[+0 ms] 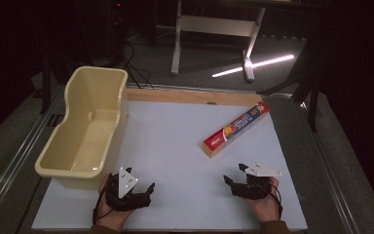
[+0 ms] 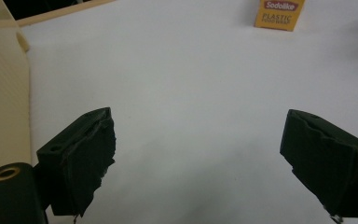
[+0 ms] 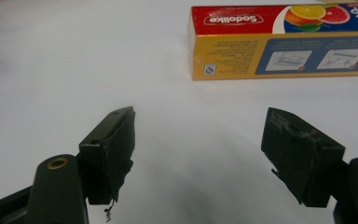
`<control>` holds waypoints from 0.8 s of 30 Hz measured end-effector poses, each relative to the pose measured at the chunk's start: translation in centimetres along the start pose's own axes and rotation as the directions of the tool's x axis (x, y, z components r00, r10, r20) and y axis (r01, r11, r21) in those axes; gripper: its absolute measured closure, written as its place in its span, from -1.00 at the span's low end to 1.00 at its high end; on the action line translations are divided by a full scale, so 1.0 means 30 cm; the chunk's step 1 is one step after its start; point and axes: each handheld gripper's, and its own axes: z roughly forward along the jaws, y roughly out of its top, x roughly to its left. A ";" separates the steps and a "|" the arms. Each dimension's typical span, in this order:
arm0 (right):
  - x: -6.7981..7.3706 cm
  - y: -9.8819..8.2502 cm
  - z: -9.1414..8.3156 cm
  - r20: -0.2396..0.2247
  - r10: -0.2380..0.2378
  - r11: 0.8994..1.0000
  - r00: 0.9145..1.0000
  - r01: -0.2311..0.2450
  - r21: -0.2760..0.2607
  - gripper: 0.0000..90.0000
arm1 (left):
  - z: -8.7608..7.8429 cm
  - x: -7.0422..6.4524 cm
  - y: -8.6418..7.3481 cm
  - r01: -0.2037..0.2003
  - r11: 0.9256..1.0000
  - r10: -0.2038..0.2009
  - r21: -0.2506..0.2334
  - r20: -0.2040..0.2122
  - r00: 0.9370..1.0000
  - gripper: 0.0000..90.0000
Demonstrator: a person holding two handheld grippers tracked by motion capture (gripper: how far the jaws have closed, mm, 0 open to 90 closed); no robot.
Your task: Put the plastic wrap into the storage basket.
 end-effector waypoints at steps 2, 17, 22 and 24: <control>0.001 -0.001 -0.001 -0.002 0.000 1.000 1.000 0.000 0.002 -0.42 | -0.001 -0.001 0.002 0.002 1.000 -0.002 -0.006 -0.006 1.000 -0.77; 0.043 0.039 0.024 -0.037 -0.032 0.999 0.999 0.032 -0.005 -0.08 | -0.003 0.002 0.003 0.013 1.000 -0.013 -0.018 0.001 1.000 -0.76; 0.064 0.099 0.059 -0.048 -0.061 0.998 0.997 0.061 -0.001 0.17 | -0.006 0.002 0.004 0.010 1.000 -0.010 -0.021 0.005 1.000 -0.76; 0.063 0.138 0.087 -0.063 -0.047 0.999 0.997 0.046 -0.014 0.37 | -0.007 0.002 0.005 0.007 1.000 -0.007 -0.025 0.006 1.000 -0.75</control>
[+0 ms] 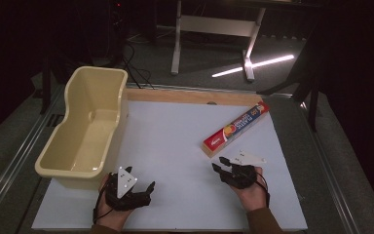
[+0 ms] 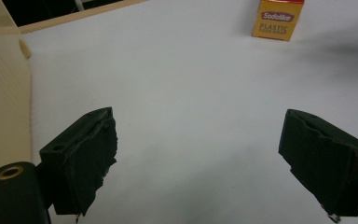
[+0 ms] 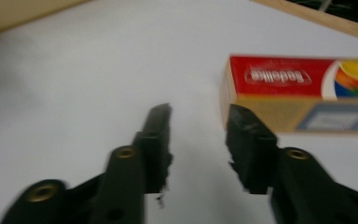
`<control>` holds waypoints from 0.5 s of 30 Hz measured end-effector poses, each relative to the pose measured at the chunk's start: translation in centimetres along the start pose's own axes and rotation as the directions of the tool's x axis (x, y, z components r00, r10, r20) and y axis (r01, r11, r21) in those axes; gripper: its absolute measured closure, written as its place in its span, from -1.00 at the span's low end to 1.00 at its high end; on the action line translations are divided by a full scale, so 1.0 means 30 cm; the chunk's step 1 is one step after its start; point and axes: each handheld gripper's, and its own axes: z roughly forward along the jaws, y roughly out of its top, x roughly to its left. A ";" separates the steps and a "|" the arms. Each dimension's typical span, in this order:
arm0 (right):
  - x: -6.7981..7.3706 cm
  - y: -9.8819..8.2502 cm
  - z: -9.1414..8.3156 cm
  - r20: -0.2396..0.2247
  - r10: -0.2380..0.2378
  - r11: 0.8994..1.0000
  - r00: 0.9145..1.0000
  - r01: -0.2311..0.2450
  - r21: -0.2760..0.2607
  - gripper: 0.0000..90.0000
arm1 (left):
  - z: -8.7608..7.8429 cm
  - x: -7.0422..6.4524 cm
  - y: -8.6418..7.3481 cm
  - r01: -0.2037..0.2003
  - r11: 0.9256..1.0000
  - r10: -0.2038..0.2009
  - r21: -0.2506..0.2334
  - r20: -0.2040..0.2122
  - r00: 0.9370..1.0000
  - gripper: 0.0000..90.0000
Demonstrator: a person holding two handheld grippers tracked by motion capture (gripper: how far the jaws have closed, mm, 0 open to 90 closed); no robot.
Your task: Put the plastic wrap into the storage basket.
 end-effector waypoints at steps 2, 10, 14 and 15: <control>-0.004 0.023 0.023 0.006 0.012 1.000 1.000 -0.012 -0.008 0.52 | -0.002 -0.001 0.000 0.003 1.000 -0.003 -0.004 0.000 1.000 -0.75; -0.032 0.085 0.110 -0.001 0.060 0.997 0.998 -0.060 -0.039 0.99 | -0.008 0.002 0.000 0.007 1.000 -0.007 -0.012 -0.002 1.000 -0.74; -0.044 0.127 0.183 0.022 0.043 0.999 0.999 -0.043 -0.009 0.99 | -0.011 0.003 0.001 0.009 1.000 -0.009 -0.017 -0.003 1.000 -0.73; -0.044 0.127 0.183 0.022 0.043 0.999 0.999 -0.043 -0.009 0.99 | -0.011 0.003 0.001 0.009 1.000 -0.009 -0.017 -0.003 1.000 -0.73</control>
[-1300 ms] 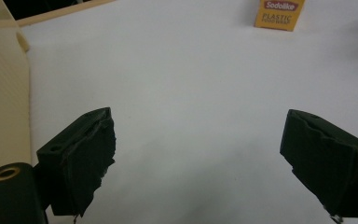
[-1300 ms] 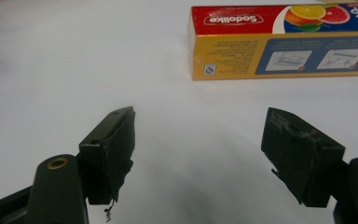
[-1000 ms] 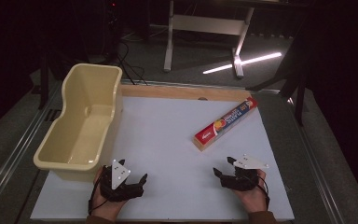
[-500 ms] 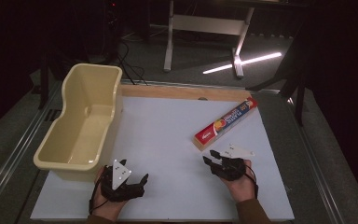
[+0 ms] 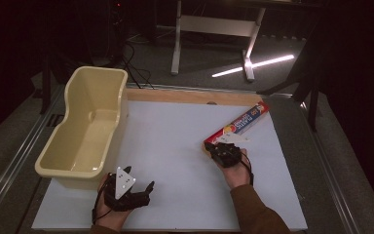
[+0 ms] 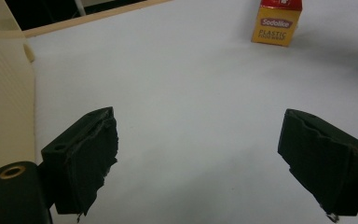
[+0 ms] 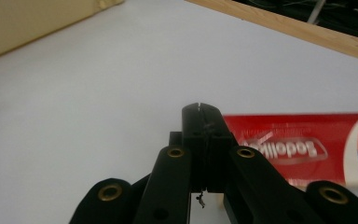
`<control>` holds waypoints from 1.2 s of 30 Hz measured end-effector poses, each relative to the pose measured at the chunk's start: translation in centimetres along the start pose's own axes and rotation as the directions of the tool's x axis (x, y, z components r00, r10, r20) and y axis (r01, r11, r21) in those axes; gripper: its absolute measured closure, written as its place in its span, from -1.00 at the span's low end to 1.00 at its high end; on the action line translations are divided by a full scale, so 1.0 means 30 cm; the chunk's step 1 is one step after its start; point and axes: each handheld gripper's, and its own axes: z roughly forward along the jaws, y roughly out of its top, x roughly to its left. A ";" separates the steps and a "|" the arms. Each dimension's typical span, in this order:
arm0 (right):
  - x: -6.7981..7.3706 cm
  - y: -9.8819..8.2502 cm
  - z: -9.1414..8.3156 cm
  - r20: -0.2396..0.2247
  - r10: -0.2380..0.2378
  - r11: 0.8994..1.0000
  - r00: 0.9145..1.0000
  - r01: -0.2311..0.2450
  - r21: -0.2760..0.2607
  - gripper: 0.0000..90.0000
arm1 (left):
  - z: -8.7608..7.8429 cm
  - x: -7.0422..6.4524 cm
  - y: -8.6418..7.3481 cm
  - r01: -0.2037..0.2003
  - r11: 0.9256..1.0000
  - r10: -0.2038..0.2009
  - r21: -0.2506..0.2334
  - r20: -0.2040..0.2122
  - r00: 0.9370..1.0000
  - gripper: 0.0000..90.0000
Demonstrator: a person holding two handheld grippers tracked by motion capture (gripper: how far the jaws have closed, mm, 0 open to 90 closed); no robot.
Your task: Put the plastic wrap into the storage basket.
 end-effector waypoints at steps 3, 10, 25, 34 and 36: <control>-0.008 0.030 0.058 0.029 -0.005 1.000 1.000 0.004 0.031 0.99 | -0.003 -0.001 0.001 -0.002 1.000 0.002 -0.003 -0.001 1.000 -0.73; -0.033 0.072 0.114 0.063 0.001 0.998 0.998 -0.005 0.069 0.99 | -0.008 0.000 0.000 -0.002 1.000 0.002 -0.010 0.002 1.000 -0.73; -0.052 0.091 0.228 0.099 0.006 0.977 0.995 -0.027 0.210 0.99 | -0.014 0.000 0.000 0.000 1.000 0.000 -0.020 0.009 1.000 -0.73; -0.044 0.089 0.213 0.106 -0.028 0.970 0.994 0.001 0.245 1.00 | -0.020 -0.002 -0.001 0.004 1.000 -0.004 -0.027 0.011 1.000 -0.73; -0.042 0.083 0.202 0.107 -0.032 0.968 0.994 0.004 0.252 1.00 | -0.021 -0.002 -0.001 0.004 1.000 -0.004 -0.026 0.010 1.000 -0.73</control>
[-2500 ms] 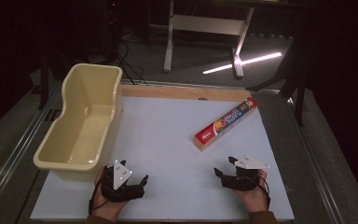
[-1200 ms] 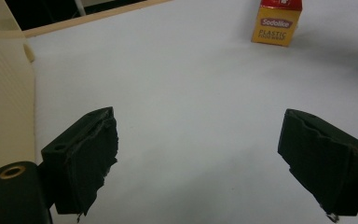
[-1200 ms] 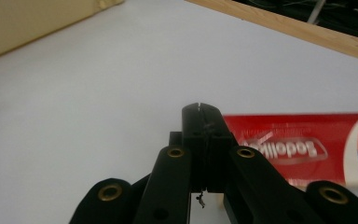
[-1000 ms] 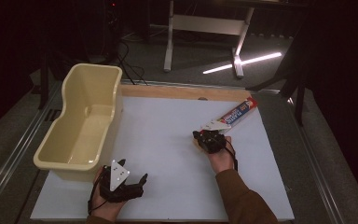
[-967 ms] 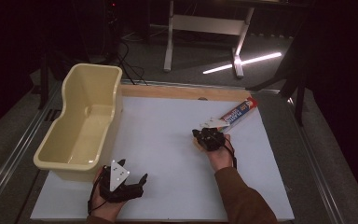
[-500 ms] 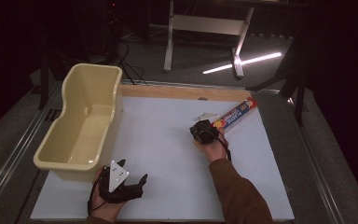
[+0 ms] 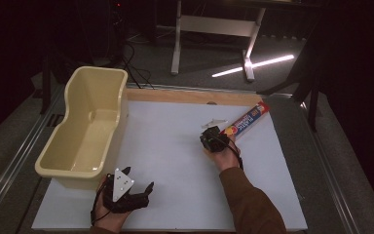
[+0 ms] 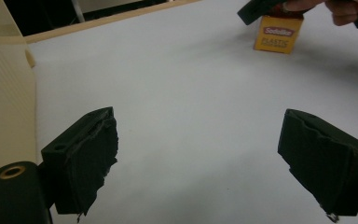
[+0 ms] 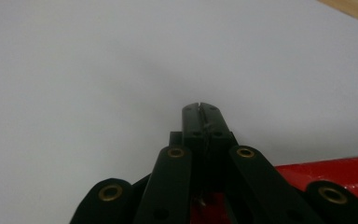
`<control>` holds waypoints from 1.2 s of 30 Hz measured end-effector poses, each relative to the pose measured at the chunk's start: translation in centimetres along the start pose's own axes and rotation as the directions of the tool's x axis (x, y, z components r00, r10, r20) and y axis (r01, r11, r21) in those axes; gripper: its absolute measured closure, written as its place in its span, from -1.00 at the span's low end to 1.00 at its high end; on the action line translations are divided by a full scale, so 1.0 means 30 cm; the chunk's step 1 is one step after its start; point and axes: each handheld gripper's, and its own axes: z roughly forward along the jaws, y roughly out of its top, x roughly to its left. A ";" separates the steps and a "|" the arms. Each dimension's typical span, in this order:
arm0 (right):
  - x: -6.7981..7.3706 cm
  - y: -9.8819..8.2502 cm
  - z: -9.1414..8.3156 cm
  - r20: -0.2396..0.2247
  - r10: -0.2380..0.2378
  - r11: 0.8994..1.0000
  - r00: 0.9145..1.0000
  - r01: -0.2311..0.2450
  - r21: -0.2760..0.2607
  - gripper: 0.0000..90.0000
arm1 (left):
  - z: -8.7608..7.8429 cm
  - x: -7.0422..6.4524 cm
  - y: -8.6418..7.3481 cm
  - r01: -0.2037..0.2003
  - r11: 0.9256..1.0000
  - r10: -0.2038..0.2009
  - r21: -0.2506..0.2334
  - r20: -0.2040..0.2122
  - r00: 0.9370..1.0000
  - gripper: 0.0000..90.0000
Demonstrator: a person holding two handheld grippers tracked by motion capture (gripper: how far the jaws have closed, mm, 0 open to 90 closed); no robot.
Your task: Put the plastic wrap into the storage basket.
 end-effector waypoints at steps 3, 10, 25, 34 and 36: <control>-0.002 -0.027 -0.031 -0.002 0.005 1.000 1.000 -0.005 0.019 1.00 | -0.001 -0.001 0.000 0.000 1.000 0.000 0.000 0.001 1.000 -0.73; -0.008 -0.099 -0.101 0.011 0.008 0.999 1.000 -0.008 0.039 1.00 | 0.001 -0.008 -0.001 -0.004 1.000 0.004 -0.005 0.003 1.000 -0.73; -0.100 -0.321 -0.314 0.065 0.046 0.993 0.997 -0.053 0.108 1.00 | 0.006 -0.013 -0.002 -0.004 1.000 0.004 -0.006 0.005 1.000 -0.73; -0.240 -0.481 -0.415 0.210 0.158 0.970 0.965 -0.192 0.151 1.00 | 0.010 -0.014 -0.004 -0.002 1.000 0.002 -0.015 -0.001 1.000 -0.71; -0.258 -0.491 -0.428 0.197 0.188 0.966 0.962 -0.217 0.138 0.99 | 0.014 -0.014 -0.004 -0.001 1.000 0.001 -0.010 -0.003 1.000 -0.71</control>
